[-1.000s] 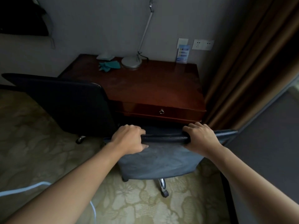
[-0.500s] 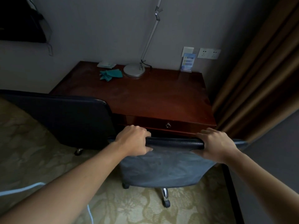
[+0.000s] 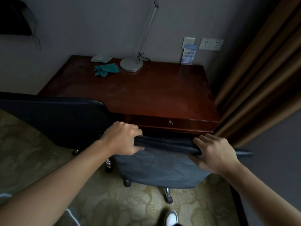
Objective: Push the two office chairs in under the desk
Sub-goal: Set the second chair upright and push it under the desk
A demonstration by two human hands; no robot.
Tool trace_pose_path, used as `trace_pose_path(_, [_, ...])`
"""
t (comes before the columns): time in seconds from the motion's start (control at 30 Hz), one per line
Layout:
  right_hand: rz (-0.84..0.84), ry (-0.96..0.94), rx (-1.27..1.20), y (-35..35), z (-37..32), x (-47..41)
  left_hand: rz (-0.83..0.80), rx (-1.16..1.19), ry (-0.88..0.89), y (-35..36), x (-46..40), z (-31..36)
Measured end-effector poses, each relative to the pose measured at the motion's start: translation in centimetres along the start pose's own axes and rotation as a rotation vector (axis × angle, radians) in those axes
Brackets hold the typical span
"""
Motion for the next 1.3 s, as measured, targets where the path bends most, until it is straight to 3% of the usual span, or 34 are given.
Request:
trace_pose_path(0.7, [0.091,-0.075,-0.027,1.6,0.5,-6.7,0.074,-0.004,0.043,0.5,-4.3,-7.4])
trace_pose_path(1.07, [-0.011,-0.121,0.024,2.0,8.9,-12.8,0.154,-0.045,-0.046,2.7,-10.1,-7.7])
trace_pose_path(1.3, [0.089,-0.091,0.029,2.8,11.1,-13.8,0.145,-0.047,-0.042,4.1,-13.3,-8.5])
Point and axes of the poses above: each hand's wrist, its own x-axis away from the middle knuckle, its own y-axis out of the palm, z = x × y, the point moved 4 cm from there along -x, towards the middle knuckle, and after that the axes turned 15 degrees about -x, right-handed, at the moved point
